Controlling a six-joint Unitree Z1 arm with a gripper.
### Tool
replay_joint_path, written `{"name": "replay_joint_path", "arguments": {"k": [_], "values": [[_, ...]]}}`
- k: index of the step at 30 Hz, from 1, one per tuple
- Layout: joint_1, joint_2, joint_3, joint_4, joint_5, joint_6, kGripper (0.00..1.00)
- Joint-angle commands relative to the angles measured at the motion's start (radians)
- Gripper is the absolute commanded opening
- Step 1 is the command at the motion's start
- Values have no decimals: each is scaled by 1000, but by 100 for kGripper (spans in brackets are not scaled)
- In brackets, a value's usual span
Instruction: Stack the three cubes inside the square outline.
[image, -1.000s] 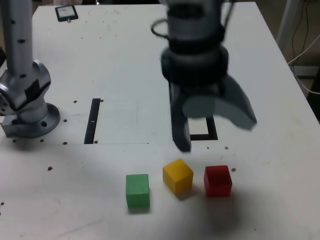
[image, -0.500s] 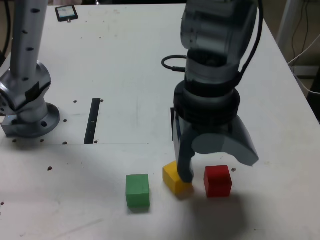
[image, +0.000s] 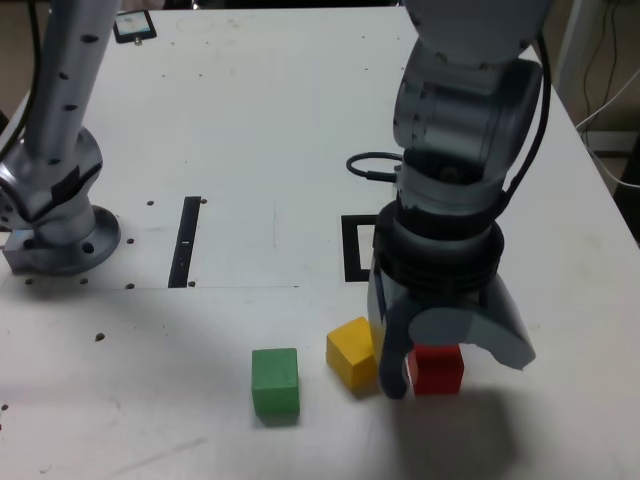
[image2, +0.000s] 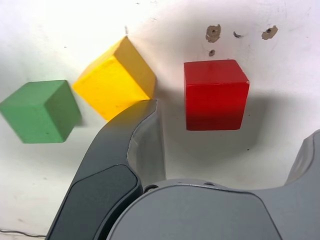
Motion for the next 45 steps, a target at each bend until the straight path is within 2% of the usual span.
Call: {"name": "replay_joint_path", "arguments": {"k": [1, 22, 25, 31, 45], "values": [[-1, 17, 12, -12, 7, 0, 91], [12, 41, 26, -33, 33, 28, 82], [15, 44, 29, -39, 34, 31, 76], [21, 48, 33, -41, 34, 30, 57], [26, 50, 36, -48, 44, 30, 40]]}}
